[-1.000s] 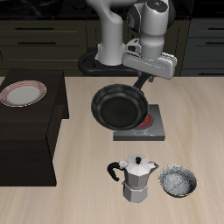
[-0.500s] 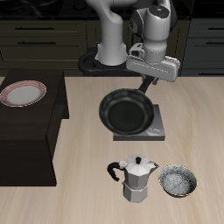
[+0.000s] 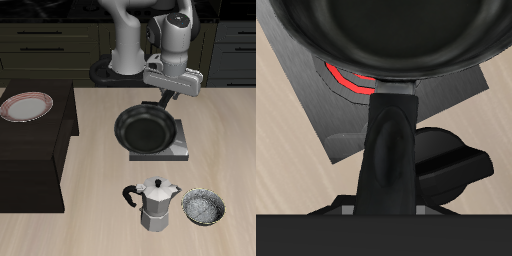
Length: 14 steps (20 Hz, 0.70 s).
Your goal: Place the frypan on the stove
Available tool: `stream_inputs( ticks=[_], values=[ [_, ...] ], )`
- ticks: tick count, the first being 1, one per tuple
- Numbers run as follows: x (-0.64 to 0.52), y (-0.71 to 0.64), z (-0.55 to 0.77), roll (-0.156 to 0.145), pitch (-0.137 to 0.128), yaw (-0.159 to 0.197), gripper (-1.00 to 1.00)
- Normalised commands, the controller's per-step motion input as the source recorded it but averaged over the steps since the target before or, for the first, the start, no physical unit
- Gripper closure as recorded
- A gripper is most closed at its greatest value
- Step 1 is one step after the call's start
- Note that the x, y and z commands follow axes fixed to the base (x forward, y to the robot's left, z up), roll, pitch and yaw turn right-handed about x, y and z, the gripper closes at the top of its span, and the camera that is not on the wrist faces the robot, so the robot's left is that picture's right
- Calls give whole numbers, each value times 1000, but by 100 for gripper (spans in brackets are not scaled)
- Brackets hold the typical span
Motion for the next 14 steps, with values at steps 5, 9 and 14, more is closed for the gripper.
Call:
stream_inputs(
  ticks=[5, 9, 14],
  values=[
    [-175, 267, -327, 58, 44, 31, 100],
    [-182, 283, -414, 54, 45, 62, 100],
    [-100, 198, -307, 60, 30, 82, 100]
  ],
)
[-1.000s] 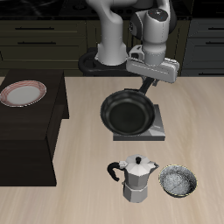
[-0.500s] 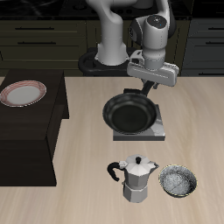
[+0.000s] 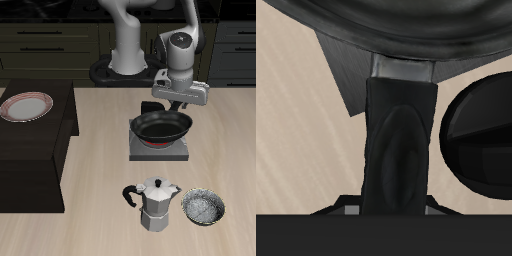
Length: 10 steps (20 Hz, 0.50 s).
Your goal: Place the frypan on the stove
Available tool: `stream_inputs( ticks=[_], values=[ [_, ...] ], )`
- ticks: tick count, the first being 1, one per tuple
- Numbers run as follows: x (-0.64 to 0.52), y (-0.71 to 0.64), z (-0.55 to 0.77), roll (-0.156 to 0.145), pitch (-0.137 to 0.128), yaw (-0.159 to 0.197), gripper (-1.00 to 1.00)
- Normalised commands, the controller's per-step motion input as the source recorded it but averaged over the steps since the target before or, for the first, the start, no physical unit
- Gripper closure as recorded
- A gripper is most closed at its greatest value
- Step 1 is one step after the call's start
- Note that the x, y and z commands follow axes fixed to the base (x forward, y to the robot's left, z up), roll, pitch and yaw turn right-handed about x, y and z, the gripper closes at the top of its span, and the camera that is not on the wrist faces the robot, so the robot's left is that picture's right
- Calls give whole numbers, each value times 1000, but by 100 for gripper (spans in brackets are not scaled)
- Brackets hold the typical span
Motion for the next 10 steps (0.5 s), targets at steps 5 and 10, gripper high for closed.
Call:
stream_inputs(
  ticks=[5, 10],
  values=[
    [-83, 118, -39, 32, 10, 53, -100],
    [-47, 73, 32, 22, -30, 39, -100]
  ],
)
